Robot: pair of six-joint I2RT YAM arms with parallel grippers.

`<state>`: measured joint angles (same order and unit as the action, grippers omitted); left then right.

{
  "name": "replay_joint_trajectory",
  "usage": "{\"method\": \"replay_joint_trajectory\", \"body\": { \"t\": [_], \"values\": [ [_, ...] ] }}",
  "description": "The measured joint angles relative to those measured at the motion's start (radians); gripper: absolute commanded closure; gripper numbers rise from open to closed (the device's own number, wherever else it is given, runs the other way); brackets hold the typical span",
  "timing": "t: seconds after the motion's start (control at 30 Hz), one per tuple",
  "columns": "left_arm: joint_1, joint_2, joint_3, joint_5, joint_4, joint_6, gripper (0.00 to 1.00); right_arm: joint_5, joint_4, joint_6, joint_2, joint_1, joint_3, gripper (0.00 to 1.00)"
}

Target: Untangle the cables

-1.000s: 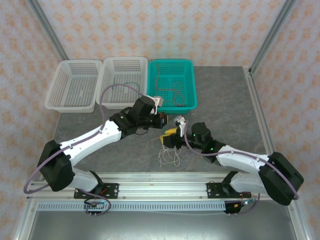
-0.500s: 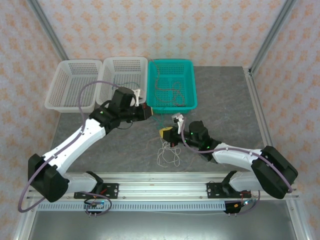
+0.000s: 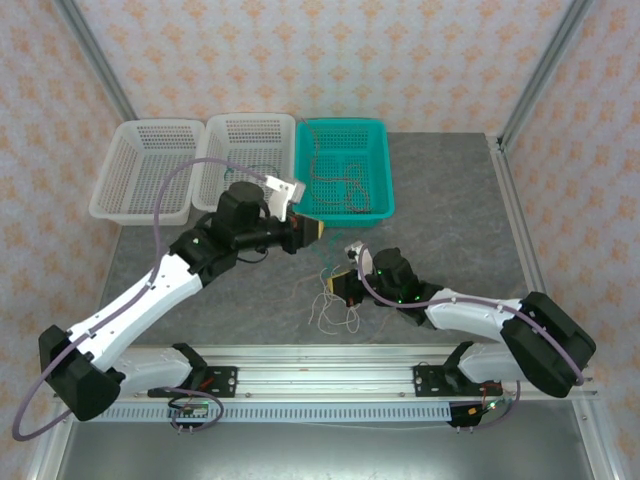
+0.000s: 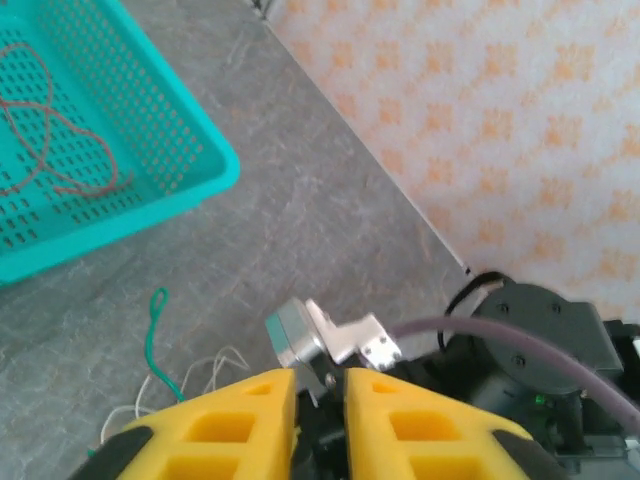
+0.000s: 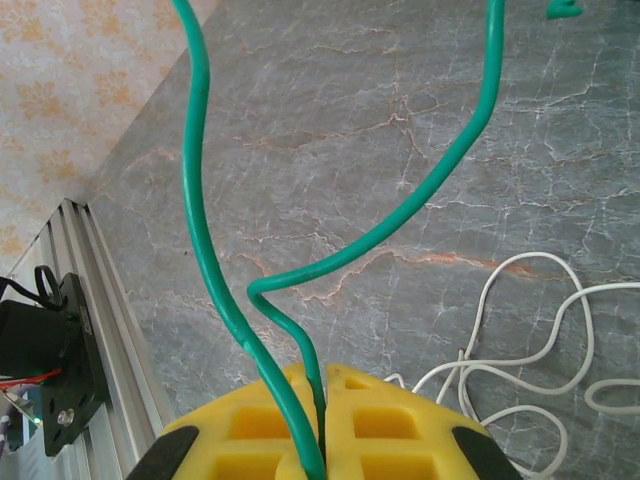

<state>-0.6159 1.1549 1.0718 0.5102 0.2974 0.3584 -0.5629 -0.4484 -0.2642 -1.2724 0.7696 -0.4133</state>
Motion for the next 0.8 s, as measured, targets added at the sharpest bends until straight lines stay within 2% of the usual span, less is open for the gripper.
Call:
{"method": "replay_joint_trajectory", "body": {
  "t": [0.07,0.17,0.37,0.57,0.63,0.8],
  "values": [
    [0.011,-0.008,-0.004,-0.074,0.045,-0.014,0.60,-0.021,0.000,0.015,0.000,0.000,0.000,1.00],
    [0.047,0.006,-0.002,-0.130,0.097,-0.006,0.45,-0.061,0.021,0.055,0.000,0.000,-0.006,1.00],
    [0.060,0.229,0.109,-0.098,0.173,0.049,0.42,-0.127,0.107,0.167,0.024,0.000,-0.029,1.00],
    [0.073,0.410,0.112,0.016,0.140,0.186,0.43,-0.145,0.150,0.233,0.120,0.000,-0.029,1.00],
    [0.075,0.432,0.099,0.070,0.095,0.225,0.53,-0.141,0.154,0.245,0.138,0.000,-0.029,1.00],
    [0.074,0.441,0.085,0.161,0.010,0.287,0.98,-0.130,0.161,0.263,0.142,0.000,-0.028,1.00]
  ]
}}
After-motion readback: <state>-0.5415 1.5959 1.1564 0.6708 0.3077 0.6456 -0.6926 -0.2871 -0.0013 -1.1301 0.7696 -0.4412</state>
